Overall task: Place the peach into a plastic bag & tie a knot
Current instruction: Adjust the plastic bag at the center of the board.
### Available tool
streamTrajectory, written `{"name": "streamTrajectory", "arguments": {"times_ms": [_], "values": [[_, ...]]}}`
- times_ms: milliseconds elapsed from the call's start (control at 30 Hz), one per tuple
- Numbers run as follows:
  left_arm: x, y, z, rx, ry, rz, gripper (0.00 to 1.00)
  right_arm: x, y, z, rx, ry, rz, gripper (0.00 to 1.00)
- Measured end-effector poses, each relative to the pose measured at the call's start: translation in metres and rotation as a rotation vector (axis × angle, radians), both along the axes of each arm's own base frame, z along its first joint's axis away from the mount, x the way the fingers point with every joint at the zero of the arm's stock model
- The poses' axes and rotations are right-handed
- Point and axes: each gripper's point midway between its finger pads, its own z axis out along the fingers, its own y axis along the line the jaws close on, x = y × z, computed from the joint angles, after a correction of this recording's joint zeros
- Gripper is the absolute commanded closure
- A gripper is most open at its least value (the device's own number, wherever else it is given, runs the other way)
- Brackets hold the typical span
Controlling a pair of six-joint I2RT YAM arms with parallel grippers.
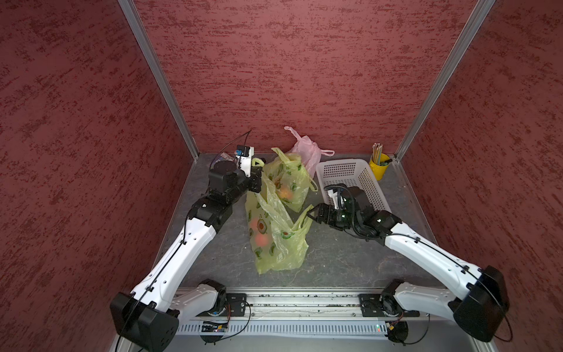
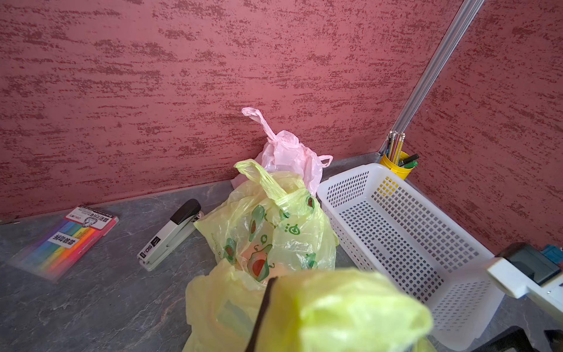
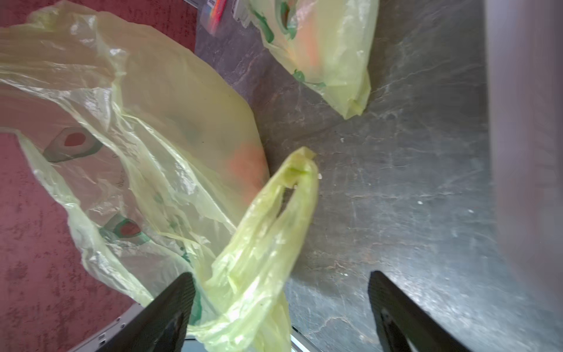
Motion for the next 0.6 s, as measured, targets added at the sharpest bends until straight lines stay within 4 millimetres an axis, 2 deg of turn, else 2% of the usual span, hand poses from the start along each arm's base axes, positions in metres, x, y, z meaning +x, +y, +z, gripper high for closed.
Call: {"name": "streamTrajectory", "arguments": {"times_ms": [133,400,600], "values": [[-0.001,0.0,-0.001,0.0,0.004,-0.002,1.0,0.008,0.015,0.001,0.04,-0.011,0.015,0.1],[-0.006,0.001,0.002,-0.011,-0.003,-0.003,1.0,0.027,0.031,-0.03,-0.004,0.038,0.02,0.25],[-0.01,0.005,0.004,-0.013,-0.006,0.001,1.0,0.037,0.036,-0.035,-0.026,0.036,0.018,0.19]]}}
